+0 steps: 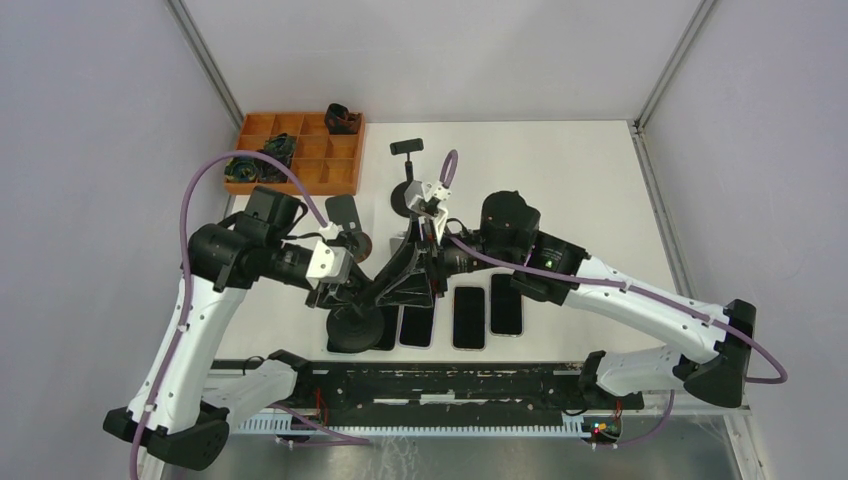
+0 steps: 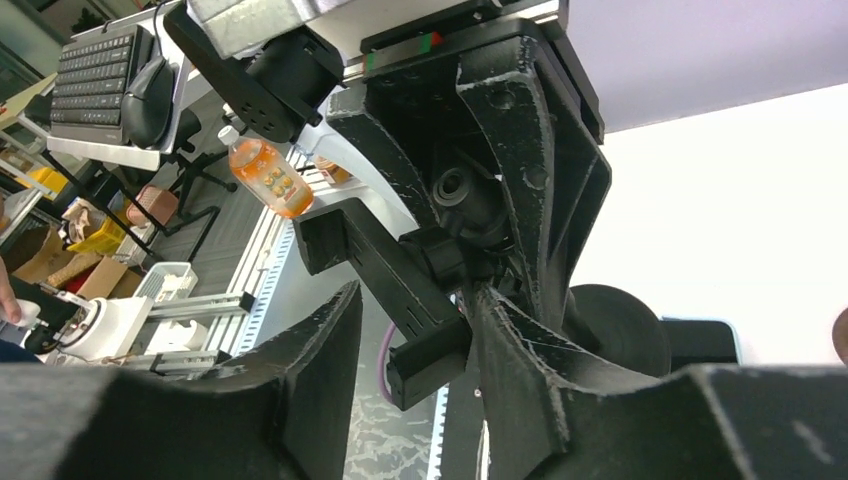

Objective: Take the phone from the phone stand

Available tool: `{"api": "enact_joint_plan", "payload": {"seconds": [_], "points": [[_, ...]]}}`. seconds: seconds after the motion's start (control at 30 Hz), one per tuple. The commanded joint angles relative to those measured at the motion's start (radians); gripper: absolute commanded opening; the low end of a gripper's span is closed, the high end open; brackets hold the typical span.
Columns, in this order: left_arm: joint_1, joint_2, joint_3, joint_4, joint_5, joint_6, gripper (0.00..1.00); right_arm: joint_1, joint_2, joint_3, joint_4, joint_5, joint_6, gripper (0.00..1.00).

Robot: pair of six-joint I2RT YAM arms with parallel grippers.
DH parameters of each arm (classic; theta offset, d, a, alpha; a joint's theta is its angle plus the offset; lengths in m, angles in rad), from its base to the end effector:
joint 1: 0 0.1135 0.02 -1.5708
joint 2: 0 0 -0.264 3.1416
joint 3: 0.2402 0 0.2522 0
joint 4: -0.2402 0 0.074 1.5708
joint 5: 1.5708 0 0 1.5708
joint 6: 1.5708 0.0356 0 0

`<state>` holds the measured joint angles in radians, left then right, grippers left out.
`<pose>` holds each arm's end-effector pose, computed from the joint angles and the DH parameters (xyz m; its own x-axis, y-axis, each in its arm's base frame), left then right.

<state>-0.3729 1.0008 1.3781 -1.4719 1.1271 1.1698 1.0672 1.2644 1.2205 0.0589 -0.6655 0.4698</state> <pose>0.1038 -0.0752 0.4024 0.1759 0.3556 -0.9179 0.9736 -0.2009 0.1087 0.1206 0.2644 0.4159 -0.4403 -0.0612 -0.8957 -0.8832 -0.1496 0.4444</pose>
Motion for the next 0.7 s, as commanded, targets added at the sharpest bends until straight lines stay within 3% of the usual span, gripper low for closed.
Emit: {"api": "enact_joint_plan", "payload": {"seconds": [0.0, 0.13, 0.23, 0.27, 0.33, 0.4, 0.47, 0.67], "points": [[-0.002, -0.008, 0.057, 0.015, 0.051, 0.059, 0.02, 0.007, 0.005, 0.078, -0.084, 0.038, -0.066, 0.47], [-0.002, -0.008, 0.055, 0.014, 0.051, 0.060, 0.02, 0.007, 0.013, 0.098, -0.095, 0.041, -0.066, 0.36], [-0.003, -0.010, 0.049, 0.012, 0.037, 0.063, 0.02, 0.007, 0.020, 0.118, -0.093, 0.044, -0.055, 0.14], [-0.003, -0.010, 0.046, 0.014, 0.029, 0.060, 0.07, 0.006, 0.020, 0.122, -0.091, 0.044, -0.053, 0.08], [-0.003, -0.015, 0.036, 0.045, 0.005, 0.019, 0.36, 0.007, 0.021, 0.127, -0.085, 0.044, -0.041, 0.00], [-0.003, -0.028, 0.020, 0.109, -0.025, -0.058, 0.76, 0.004, 0.019, 0.131, -0.089, 0.059, -0.035, 0.00], [-0.003, -0.046, 0.005, 0.175, -0.049, -0.120, 0.96, -0.004, 0.009, 0.139, -0.109, 0.088, -0.040, 0.00], [-0.003, -0.081, -0.005, 0.311, -0.123, -0.290, 1.00, -0.141, -0.061, 0.141, -0.131, 0.115, 0.000, 0.00]]}}
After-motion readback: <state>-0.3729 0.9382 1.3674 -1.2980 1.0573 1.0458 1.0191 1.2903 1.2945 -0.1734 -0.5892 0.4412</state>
